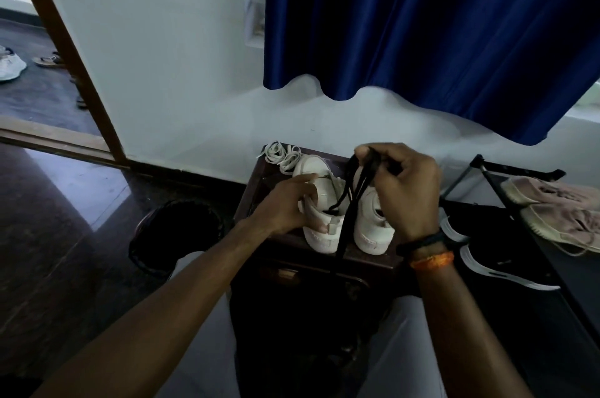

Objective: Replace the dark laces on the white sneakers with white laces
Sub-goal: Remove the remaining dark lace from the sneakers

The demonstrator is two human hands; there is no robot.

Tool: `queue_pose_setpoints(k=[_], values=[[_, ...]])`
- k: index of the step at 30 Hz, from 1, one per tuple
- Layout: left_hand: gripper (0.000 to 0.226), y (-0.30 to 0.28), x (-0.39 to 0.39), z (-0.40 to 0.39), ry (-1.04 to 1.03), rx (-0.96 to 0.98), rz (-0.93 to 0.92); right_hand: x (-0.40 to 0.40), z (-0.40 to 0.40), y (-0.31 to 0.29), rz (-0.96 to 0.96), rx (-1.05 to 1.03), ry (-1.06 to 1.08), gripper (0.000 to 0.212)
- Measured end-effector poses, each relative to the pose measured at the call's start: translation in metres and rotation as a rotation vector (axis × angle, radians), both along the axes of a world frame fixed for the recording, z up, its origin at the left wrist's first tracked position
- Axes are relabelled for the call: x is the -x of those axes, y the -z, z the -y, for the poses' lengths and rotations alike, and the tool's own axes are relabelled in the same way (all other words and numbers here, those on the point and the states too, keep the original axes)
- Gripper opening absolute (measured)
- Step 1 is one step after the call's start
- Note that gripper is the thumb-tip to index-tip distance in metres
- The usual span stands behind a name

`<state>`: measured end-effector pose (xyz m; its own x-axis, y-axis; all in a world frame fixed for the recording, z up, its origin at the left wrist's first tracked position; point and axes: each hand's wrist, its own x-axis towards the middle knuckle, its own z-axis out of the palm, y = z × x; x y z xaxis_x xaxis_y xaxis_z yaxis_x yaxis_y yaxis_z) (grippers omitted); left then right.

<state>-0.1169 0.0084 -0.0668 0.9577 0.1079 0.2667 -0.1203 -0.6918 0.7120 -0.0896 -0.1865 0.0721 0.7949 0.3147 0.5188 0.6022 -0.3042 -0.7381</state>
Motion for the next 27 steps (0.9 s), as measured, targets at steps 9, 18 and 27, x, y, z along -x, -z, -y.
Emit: queue_pose_setpoints(k=[9,18,27], values=[[0.061,-0.003,-0.007,-0.002,0.087,0.103,-0.044,-0.018,-0.019,-0.033,-0.07,0.118,-0.155,0.033],[0.046,-0.017,0.002,-0.002,0.17,0.388,-0.088,-0.038,-0.029,-0.041,0.073,0.218,-0.055,0.02],[0.039,-0.115,0.002,0.014,0.057,0.937,0.103,-0.044,-0.06,-0.045,0.059,0.354,-0.122,0.021]])
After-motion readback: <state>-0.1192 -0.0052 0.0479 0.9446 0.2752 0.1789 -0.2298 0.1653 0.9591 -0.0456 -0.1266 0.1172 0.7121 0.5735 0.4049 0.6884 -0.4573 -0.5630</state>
